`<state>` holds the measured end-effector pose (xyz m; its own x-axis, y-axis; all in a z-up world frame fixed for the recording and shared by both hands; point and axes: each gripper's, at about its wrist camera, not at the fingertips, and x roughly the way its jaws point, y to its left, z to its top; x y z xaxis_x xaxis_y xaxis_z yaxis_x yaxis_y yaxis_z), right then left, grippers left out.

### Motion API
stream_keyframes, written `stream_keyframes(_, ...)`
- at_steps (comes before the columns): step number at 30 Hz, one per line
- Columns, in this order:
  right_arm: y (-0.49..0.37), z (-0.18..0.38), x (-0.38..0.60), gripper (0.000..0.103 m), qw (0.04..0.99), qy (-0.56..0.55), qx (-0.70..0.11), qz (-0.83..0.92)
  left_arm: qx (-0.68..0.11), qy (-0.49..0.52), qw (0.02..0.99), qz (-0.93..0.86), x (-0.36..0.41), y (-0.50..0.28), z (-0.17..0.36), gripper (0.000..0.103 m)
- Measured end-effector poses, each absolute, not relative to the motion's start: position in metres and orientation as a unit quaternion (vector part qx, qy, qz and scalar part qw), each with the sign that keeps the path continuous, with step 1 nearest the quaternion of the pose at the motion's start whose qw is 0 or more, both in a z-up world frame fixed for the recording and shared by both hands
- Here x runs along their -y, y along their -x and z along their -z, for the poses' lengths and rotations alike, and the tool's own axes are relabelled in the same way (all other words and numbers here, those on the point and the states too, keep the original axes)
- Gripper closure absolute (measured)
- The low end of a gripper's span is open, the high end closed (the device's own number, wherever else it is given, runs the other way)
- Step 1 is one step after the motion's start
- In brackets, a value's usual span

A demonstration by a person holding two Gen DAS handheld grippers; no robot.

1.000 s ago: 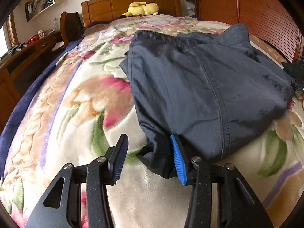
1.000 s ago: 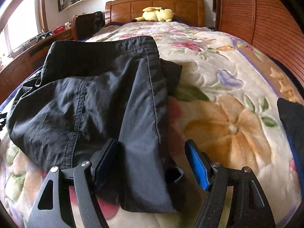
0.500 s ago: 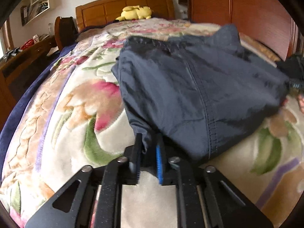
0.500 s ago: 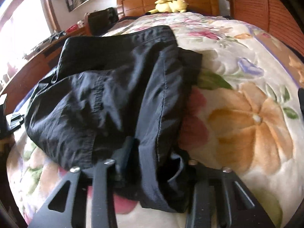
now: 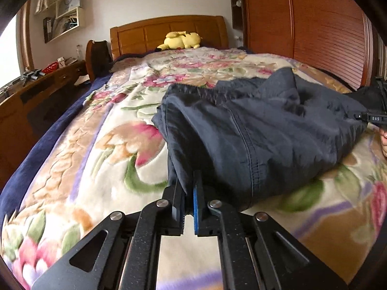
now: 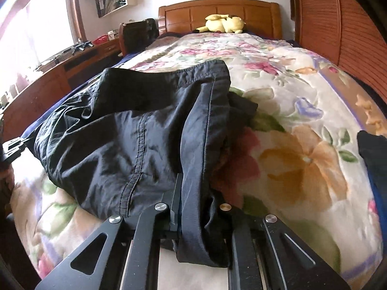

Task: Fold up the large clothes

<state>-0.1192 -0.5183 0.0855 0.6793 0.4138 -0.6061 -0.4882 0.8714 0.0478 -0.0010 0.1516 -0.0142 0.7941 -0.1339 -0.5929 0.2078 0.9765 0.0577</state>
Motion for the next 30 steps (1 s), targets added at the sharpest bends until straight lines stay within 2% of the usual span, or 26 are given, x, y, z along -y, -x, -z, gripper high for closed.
stream_keyframes(11,0.185,-0.089,0.547,0.092,0.913,0.076,-0.300,-0.265,-0.295,-0.027,0.951,0.091,-0.160,0.085,0.010,0.098)
stream_keyframes(17,0.186,-0.083,0.558,0.090,0.911,0.073,-0.304,-0.267,-0.308,-0.035,0.948,0.073,-0.162,0.092,0.015,0.097)
stream_keyframes(19,0.189,-0.085,0.559,0.089,0.914,0.077,-0.303,-0.258,-0.310,-0.030,0.948,0.072,-0.165,0.091,0.015,0.092)
stream_keyframes(21,0.194,-0.088,0.558,0.086,0.916,0.078,-0.301,-0.253,-0.304,-0.026,0.950,0.066,-0.168,0.094,0.012,0.079)
stream_keyframes(24,0.210,-0.092,0.556,0.076,0.922,0.089,-0.297,-0.230,-0.292,-0.020,0.953,0.073,-0.168,0.100,0.004,0.065)
stream_keyframes(27,0.219,-0.102,0.558,0.073,0.935,0.097,-0.271,-0.209,-0.285,-0.013,0.955,0.082,-0.168,0.098,-0.004,0.063)
stream_keyframes(30,0.221,-0.115,0.563,0.063,0.939,0.089,-0.257,-0.210,-0.282,-0.011,0.955,0.093,-0.166,0.085,-0.013,0.060)
